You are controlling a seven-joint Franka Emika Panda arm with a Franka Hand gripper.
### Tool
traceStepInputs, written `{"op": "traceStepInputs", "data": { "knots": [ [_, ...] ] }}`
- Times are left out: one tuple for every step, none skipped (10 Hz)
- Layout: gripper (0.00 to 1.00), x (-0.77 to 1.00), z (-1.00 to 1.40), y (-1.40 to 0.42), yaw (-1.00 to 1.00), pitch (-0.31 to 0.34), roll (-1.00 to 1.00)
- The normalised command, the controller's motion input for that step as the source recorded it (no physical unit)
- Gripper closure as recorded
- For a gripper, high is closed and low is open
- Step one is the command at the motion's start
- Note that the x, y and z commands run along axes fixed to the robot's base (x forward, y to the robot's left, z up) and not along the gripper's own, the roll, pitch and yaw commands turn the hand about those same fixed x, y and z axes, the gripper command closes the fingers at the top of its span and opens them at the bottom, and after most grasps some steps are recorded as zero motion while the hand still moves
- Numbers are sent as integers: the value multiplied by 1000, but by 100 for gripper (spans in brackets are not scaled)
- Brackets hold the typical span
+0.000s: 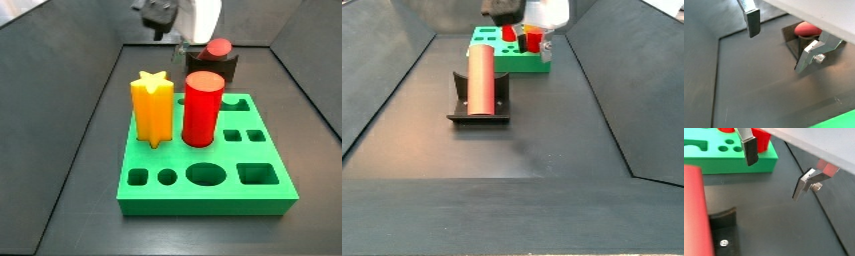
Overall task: Pick up the oval object. Move up. Place the oval object on the fixture. Regrasp the oval object. Move to above the board. Insert the oval object.
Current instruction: Regrasp the oval object.
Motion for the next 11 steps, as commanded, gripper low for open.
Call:
{"op": "traceStepInputs", "data": {
  "knots": [
    [0, -48, 3, -7, -1000, -325, 619],
    [0, -45, -1, -5, -1000, -310, 609],
    [0, -51, 1, -6, -1000, -285, 601],
    [0, -50, 1, -4, -1000, -233, 585],
    [0, -47, -4, -7, -861, -122, 500],
    [0, -45, -3, -4, -717, -49, 413],
    [0, -35, -4, 3, -399, 77, 221],
    [0, -34, -1, 1, -314, 106, 172],
    [0, -24, 8, 0, -216, 135, 120],
    [0, 1000, 8, 0, -145, 164, 122],
    [0, 1000, 0, -1, -89, 173, 116]
  ]
}}
